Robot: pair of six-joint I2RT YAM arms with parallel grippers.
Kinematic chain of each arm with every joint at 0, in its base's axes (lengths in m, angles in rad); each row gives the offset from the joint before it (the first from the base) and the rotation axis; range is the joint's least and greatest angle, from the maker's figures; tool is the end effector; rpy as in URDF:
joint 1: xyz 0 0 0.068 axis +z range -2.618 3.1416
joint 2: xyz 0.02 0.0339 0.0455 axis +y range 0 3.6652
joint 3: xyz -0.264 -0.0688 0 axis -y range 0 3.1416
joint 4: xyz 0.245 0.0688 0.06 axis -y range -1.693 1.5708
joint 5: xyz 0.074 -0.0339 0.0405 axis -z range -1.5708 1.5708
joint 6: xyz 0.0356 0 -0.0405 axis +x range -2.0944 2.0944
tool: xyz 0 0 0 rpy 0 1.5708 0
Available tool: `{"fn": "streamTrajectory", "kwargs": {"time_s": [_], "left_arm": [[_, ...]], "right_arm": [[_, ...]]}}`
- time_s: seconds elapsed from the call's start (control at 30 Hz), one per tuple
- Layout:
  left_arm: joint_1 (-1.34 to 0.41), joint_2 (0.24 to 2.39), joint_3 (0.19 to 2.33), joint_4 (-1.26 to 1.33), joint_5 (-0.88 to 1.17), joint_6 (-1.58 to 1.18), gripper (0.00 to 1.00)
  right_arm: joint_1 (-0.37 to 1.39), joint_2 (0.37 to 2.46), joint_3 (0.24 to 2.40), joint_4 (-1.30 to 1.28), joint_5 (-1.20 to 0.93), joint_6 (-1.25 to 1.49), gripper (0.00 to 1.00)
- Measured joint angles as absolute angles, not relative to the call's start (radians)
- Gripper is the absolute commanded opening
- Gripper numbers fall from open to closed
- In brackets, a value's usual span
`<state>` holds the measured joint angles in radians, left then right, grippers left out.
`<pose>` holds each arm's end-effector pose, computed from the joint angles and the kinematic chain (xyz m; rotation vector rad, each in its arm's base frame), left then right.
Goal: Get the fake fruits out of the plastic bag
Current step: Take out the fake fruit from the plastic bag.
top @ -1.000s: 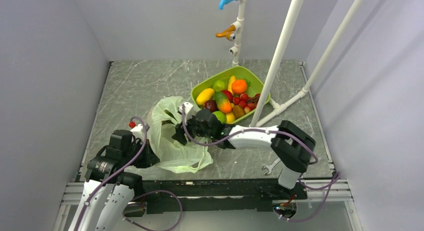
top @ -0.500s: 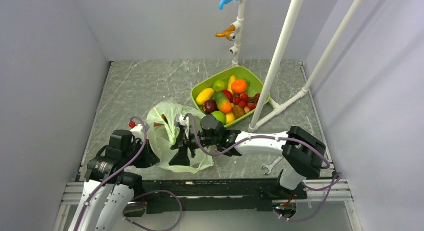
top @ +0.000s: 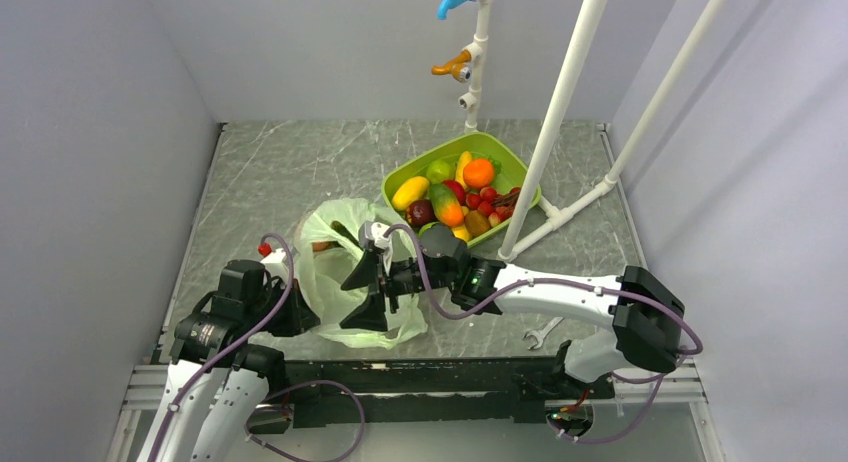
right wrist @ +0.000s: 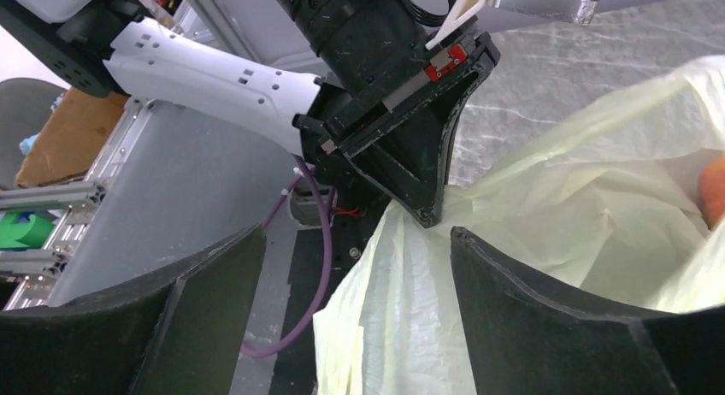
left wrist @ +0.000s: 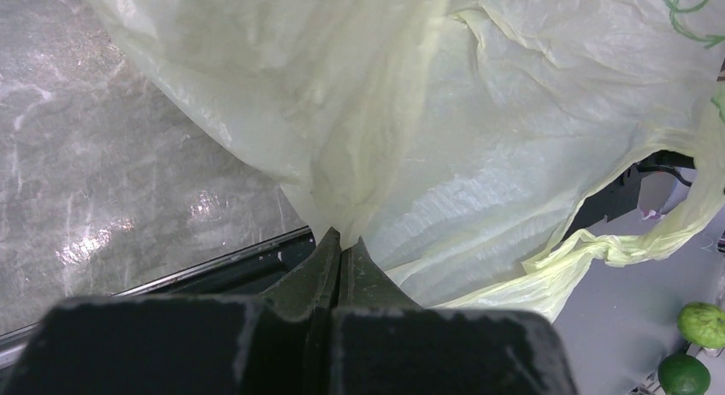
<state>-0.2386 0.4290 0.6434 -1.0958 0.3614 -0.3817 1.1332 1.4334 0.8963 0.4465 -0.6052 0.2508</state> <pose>0.0697 -0.0299 0.2513 -0.0152 2.5069 -0.7093 0.1206 0.3056 0.2919 -1.2472 1.4251 1.4990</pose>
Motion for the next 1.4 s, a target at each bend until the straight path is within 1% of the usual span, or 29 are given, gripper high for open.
{"fn": "streamTrajectory", "kwargs": {"time_s": [0.07,0.23,0.3,0.37,0.43,0.6,0.7,0.77,0.93,1.23,1.3,1.4], "left_arm": [[-0.239,0.429,0.643,-1.096,0.362,-0.382,0.0],[-0.239,0.429,0.643,-1.096,0.361,-0.382,0.0],[-0.239,0.429,0.643,-1.096,0.361,-0.382,0.0],[-0.239,0.429,0.643,-1.096,0.362,-0.381,0.0],[-0.239,0.43,0.643,-1.096,0.362,-0.381,0.0],[-0.239,0.43,0.643,-1.096,0.361,-0.381,0.0],[-0.239,0.429,0.643,-1.096,0.362,-0.381,0.0],[-0.239,0.429,0.643,-1.096,0.362,-0.381,0.0],[-0.239,0.429,0.643,-1.096,0.362,-0.381,0.0],[-0.239,0.429,0.643,-1.096,0.362,-0.381,0.0],[-0.239,0.429,0.643,-1.096,0.362,-0.381,0.0],[-0.239,0.429,0.643,-1.096,0.361,-0.381,0.0]], "right_arm": [[1.139,1.431,0.916,0.413,-0.594,0.239,0.75],[1.164,1.407,0.908,0.338,-0.54,0.22,0.79],[1.172,1.372,0.874,0.324,-0.5,0.213,0.77],[1.175,1.343,0.858,0.276,-0.445,0.201,0.69],[1.175,1.347,0.871,0.234,-0.379,0.187,0.58],[1.174,1.493,1.008,0.15,-0.259,0.15,0.31],[1.174,1.581,1.052,0.153,-0.206,0.133,0.21],[1.174,1.633,1.072,0.163,-0.171,0.121,0.17],[1.175,1.791,1.135,0.228,-0.024,0.083,0.15],[1.168,1.984,1.143,0.436,0.221,0.028,0.16],[1.166,2.008,1.153,0.474,0.263,0.025,0.17],[1.156,2.027,1.172,0.519,0.308,0.01,0.22]]}}
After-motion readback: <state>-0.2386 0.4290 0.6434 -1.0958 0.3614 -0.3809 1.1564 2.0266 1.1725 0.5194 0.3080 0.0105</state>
